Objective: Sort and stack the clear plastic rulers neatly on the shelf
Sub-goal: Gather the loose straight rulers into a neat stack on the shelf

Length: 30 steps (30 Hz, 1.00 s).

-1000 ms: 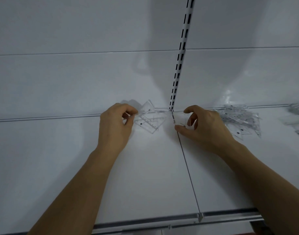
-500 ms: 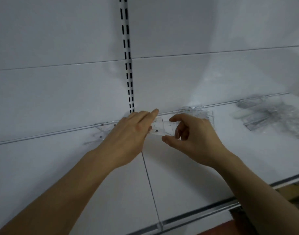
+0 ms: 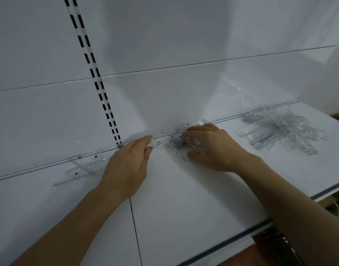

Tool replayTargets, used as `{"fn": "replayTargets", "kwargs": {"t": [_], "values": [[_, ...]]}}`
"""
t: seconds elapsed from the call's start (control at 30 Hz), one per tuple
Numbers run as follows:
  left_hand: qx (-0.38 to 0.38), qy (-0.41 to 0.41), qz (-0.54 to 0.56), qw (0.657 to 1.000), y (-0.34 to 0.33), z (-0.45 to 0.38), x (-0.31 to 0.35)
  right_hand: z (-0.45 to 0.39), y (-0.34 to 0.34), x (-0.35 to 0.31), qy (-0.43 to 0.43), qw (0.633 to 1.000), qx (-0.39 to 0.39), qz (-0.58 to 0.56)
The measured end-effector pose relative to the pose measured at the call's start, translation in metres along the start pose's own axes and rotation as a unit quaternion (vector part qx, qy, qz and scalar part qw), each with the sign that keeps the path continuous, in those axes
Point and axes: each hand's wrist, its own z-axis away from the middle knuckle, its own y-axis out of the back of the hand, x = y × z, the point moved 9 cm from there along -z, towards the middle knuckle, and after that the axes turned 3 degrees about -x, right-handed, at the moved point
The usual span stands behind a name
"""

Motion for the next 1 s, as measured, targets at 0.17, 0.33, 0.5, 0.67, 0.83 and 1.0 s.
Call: {"fn": "replayTargets", "kwargs": {"t": [0.17, 0.33, 0.5, 0.67, 0.83, 1.0], "values": [[0.012, 0.022, 0.018, 1.000, 0.000, 0.003, -0.010, 0.003, 0.003, -0.002, 0.056, 0.992, 0.112, 0.018], [0.020, 0.024, 0.065, 0.997, 0.006, 0.005, 0.000, 0.022, 0.035, 0.009, 0.034, 0.961, 0.263, -0.085], [-0.021, 0.006, 0.056, 0.998, 0.000, -0.009, 0.011, 0.031, 0.042, 0.059, -0.125, 0.848, 0.319, -0.404], [-0.089, -0.045, -0.076, 0.992, -0.035, -0.054, 0.046, 0.027, 0.028, 0.083, -0.181, 0.786, 0.282, -0.520], [-0.148, -0.049, -0.158, 0.975, -0.067, -0.088, 0.056, 0.031, 0.029, 0.095, -0.201, 0.802, 0.316, -0.466], [-0.119, -0.064, -0.083, 0.987, -0.051, -0.070, 0.056, 0.039, 0.040, 0.095, -0.197, 0.805, 0.362, -0.427]]}}
